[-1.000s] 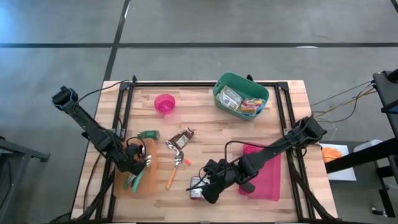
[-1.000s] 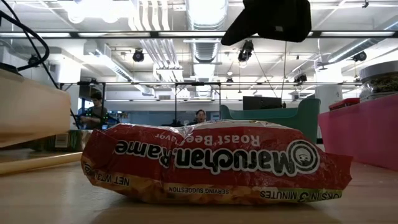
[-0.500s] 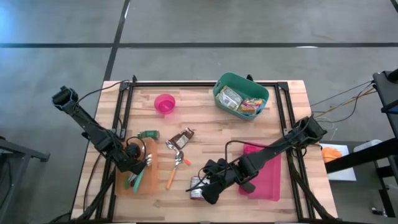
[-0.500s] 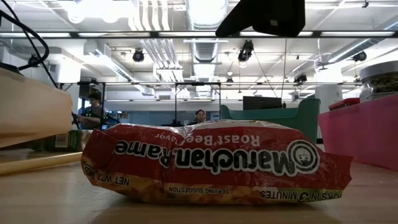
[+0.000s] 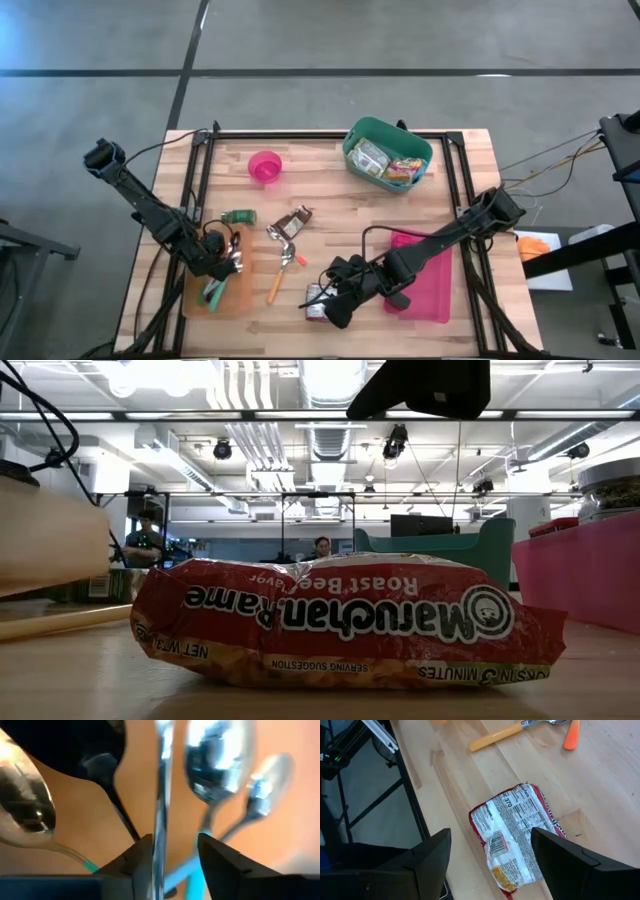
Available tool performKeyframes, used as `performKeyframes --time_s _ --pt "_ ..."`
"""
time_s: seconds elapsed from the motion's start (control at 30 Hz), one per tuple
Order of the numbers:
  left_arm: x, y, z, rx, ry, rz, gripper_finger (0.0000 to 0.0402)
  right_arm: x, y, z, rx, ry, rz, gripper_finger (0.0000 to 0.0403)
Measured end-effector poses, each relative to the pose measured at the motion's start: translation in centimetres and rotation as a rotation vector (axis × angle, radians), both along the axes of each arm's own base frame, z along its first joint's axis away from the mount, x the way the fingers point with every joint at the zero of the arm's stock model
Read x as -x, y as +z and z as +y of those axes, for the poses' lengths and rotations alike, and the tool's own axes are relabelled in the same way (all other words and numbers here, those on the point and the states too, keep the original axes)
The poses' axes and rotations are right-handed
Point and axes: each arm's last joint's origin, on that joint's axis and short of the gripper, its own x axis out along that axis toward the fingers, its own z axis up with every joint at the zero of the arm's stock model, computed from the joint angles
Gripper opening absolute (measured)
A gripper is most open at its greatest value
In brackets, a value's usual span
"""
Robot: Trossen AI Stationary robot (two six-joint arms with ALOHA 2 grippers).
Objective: Pick & Place Food Item
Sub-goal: Put the silver spoon into the orange bin, then put the red noodle pack into the green bin
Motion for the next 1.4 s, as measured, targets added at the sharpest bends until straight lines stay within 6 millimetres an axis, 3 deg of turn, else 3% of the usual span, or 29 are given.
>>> performKeyframes --time_s 0.27,0.57,0.8,0.97,1.2,1.4 --pt "-0.8 1.7 -0.5 -0.009 0.003 -0.097 0.0209 0.0 0.0 0.0 0.007 0.008 -0.002 0.027" --pt "-1.3 3.0 -0.7 -0.051 -0.018 -0.19 0.0214 0.0 0.0 0.0 0.008 0.009 -0.001 0.027" --pt "-1.9 5.2 -1.1 -0.077 -0.087 -0.287 0.018 1.1 -0.7 0.6 -0.01 0.074 0.114 0.027" --pt "-2.4 6.9 -1.2 -0.138 -0.105 -0.392 0.0149 2.1 -2.3 1.2 0.036 0.132 0.158 0.027" --pt "-2.8 8.8 -1.2 -0.199 -0.055 -0.498 0.0115 2.7 -5.5 -0.9 0.099 0.112 0.238 0.027" --pt "-3.0 8.9 -1.2 -0.2 -0.058 -0.514 0.0113 2.7 -7.7 -2.6 0.218 0.283 0.209 0.027"
